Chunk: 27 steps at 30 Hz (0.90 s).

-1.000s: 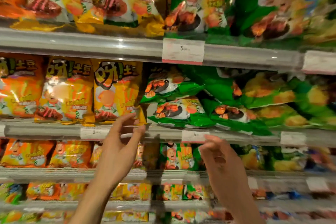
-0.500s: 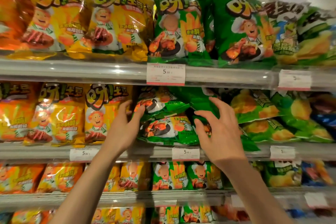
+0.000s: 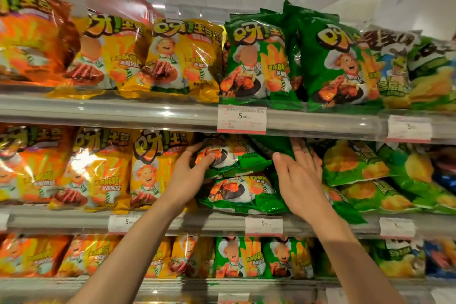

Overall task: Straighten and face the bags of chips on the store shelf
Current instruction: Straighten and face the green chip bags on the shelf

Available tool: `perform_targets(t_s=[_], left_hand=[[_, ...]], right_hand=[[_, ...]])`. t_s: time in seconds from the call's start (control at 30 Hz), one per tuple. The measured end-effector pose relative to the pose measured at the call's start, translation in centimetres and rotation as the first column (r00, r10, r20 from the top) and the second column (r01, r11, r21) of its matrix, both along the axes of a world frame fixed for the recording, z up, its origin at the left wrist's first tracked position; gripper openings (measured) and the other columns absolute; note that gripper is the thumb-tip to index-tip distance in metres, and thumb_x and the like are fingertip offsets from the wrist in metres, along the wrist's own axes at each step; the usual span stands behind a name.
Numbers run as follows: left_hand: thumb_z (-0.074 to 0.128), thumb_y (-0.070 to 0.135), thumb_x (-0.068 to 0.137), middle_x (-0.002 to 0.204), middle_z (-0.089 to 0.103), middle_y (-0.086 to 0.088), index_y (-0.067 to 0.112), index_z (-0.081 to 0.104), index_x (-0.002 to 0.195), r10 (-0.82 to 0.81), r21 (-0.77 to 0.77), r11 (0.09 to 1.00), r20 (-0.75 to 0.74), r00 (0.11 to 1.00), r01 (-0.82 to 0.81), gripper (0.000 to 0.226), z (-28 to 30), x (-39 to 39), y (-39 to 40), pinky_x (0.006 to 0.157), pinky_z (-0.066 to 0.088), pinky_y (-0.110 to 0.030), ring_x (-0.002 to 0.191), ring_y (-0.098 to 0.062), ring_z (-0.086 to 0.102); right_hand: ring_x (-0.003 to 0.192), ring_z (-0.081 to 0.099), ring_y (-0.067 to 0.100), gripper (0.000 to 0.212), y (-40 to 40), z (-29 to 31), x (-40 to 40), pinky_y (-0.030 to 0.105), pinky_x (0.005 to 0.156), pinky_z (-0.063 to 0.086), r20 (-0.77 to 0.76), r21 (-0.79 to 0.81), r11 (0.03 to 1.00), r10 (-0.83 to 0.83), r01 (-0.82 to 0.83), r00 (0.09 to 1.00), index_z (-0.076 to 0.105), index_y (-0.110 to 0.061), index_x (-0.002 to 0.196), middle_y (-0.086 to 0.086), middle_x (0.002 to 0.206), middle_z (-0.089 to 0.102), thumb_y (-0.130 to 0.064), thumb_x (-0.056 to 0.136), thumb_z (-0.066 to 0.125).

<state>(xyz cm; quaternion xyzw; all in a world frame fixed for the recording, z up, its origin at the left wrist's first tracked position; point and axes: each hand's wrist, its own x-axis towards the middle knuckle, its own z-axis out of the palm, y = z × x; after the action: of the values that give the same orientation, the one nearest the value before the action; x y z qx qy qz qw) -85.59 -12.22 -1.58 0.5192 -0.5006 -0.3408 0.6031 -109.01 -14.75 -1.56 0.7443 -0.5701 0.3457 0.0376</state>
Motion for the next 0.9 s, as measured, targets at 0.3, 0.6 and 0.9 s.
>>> perform_targets(t_s=[0.3,0.6,0.9], left_hand=[[0.063,0.043,0.094,0.122,0.054,0.025,0.040,0.053,0.133,0.000,-0.044,0.999,0.095,0.995,0.004,0.041,-0.2,0.3,3.3,0.072,0.049,-0.010,0.099,0.020,0.052],[0.064,0.036,0.093,0.110,0.044,0.033,0.035,0.051,0.131,0.007,-0.058,0.998,0.233,0.972,0.007,0.040,0.6,-0.6,5.5,0.061,0.037,0.007,0.081,0.040,0.041],[0.070,0.045,0.083,0.116,0.066,0.000,0.031,0.038,0.139,-0.137,0.200,0.968,-0.088,0.987,0.152,0.066,1.7,1.0,5.3,0.068,0.056,-0.025,0.092,-0.011,0.070]], right_hand=[[0.152,0.010,0.028,0.068,0.3,2.1,0.1,0.049,0.123,0.000,0.092,0.158,0.987,-0.028,0.013,0.995,0.062,-0.017,0.131,0.013,0.165,0.018,-0.053,0.102,0.013],[0.154,0.000,0.019,0.062,2.1,2.5,-0.1,0.043,0.123,0.003,0.102,0.224,0.973,0.032,-0.054,0.994,0.044,-0.031,0.149,-0.002,0.168,0.002,-0.061,0.099,0.022],[0.153,-0.009,0.011,0.061,4.5,3.3,1.5,0.040,0.124,-0.001,0.161,0.344,0.913,0.172,-0.219,0.972,0.046,-0.041,0.144,-0.006,0.167,-0.002,-0.070,0.094,0.025]])
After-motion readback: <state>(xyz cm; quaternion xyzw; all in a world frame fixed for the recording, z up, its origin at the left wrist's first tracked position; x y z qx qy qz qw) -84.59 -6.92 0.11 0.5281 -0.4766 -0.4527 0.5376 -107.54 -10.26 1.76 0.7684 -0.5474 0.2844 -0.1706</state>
